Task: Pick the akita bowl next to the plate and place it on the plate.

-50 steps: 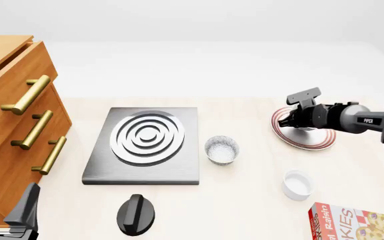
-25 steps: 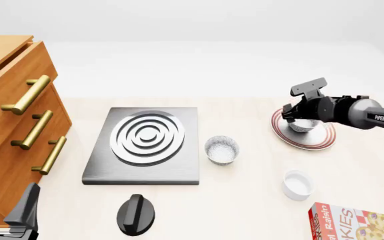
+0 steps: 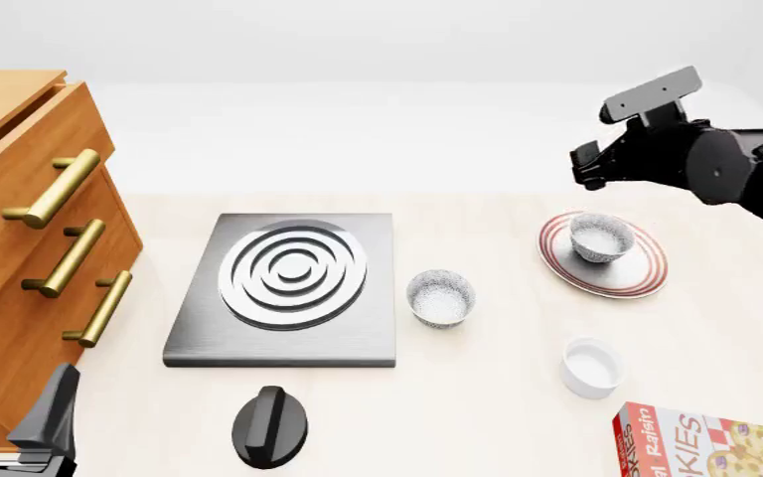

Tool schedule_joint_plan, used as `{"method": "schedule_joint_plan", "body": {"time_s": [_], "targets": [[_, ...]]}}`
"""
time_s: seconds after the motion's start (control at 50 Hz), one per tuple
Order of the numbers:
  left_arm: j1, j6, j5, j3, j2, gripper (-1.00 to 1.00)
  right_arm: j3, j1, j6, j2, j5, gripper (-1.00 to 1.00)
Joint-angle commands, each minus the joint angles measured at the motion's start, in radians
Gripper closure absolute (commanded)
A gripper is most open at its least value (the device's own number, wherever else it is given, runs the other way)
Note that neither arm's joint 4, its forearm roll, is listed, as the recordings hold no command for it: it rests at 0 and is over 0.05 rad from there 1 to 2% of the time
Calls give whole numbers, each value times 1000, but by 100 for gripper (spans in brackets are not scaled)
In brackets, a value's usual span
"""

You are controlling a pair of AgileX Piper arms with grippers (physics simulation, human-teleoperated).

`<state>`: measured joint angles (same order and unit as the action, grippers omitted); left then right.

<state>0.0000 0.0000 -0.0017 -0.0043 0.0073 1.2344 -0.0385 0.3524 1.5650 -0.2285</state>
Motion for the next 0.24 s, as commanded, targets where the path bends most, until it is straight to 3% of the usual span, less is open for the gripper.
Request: {"method": "schedule_joint_plan", "body": {"time_s": [0.02,0.24], "targets": [[0,0,0,0,0,-100,-38,-54,12,-219,-88,-100],[0,0,0,0,0,-100,-28,-174,7,-445,-175,-100]]}}
